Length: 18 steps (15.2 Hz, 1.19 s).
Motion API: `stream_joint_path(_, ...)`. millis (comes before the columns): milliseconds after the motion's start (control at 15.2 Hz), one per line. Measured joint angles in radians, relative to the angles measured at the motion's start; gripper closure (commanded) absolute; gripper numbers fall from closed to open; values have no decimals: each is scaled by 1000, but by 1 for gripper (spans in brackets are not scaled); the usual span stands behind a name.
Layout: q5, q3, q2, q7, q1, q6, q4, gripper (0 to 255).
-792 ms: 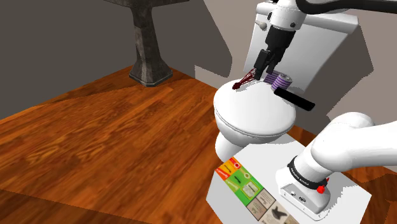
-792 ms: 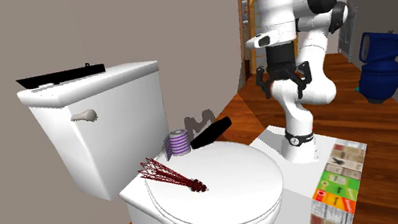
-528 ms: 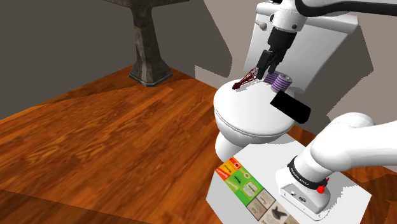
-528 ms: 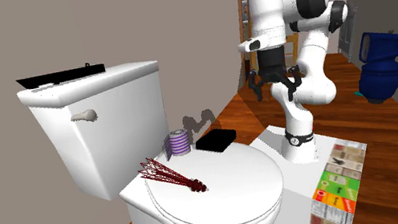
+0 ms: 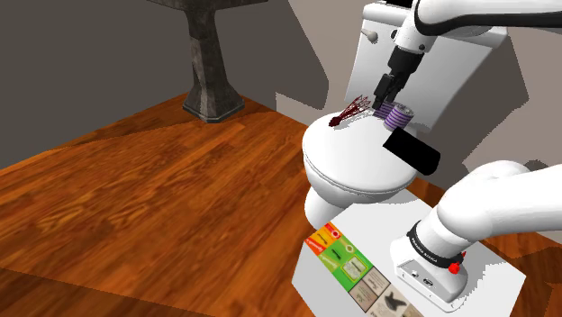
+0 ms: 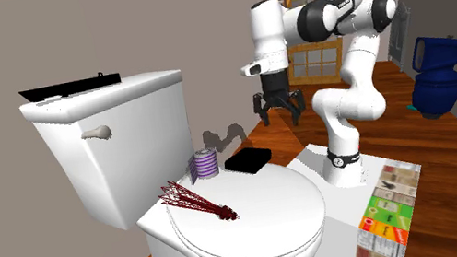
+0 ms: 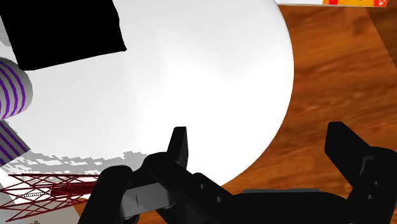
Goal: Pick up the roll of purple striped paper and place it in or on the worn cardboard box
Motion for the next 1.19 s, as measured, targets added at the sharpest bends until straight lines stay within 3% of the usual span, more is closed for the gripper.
stream_joint_path(528,-43,-168,171,-194,-39,136,52,0)
stream_joint_path(924,-10,-295,354,-359,-43,232,144,0)
stream_joint_path(1188,59,-372,499,-483,-41,276,234,0)
